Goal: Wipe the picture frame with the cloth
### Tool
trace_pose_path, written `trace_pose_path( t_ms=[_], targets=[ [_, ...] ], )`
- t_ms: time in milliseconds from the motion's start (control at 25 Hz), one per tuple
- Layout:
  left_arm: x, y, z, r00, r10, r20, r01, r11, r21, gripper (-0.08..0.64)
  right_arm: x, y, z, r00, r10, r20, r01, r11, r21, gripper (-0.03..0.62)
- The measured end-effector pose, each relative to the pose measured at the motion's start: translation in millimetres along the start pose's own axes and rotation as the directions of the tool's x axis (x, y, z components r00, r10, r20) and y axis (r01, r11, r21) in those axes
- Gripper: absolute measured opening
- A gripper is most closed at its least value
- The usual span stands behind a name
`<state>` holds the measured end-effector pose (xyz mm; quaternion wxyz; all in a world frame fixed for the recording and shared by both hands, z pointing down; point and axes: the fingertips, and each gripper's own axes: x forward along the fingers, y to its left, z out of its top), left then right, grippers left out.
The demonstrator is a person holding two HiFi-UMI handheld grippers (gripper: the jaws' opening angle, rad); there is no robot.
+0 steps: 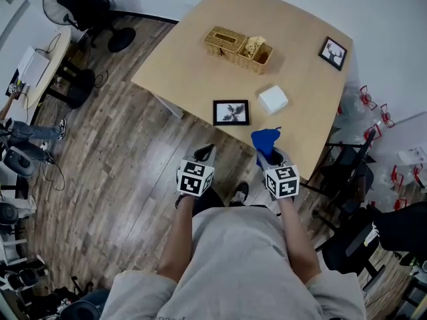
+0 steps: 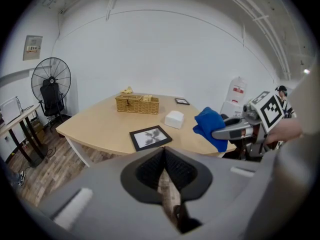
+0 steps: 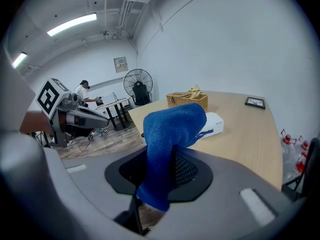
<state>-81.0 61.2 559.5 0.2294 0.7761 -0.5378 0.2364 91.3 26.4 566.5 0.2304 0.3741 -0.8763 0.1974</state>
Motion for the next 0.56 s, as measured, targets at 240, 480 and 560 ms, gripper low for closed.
trace_pose_path(
  t_ms=[240, 480, 560],
  targets=[
    [0.3, -1.0, -1.0, 1.0, -0.001, -0.004, 0.001, 1.0, 0.005, 0.052, 1.5, 2.0, 1.8, 1.0, 0.008, -0.001, -0.008, 1.0, -0.01, 0.1],
    [-0.2, -1.6, -2.5, 1.0, 0.005, -0.004, -0.005, 1.0, 0.005, 0.052, 1.2, 4.2, 0.4, 1.0, 0.019, -0.003, -0.019, 1.0, -0.019, 0.1],
    [-1.1, -1.3, -2.8, 1.0, 0.007, -0.002, -0.007, 1.0, 0.007, 0.052, 0.9, 5.4, 0.3, 1.0, 0.021, -0.005, -0.021, 0.999, -0.024, 0.101]
  ],
)
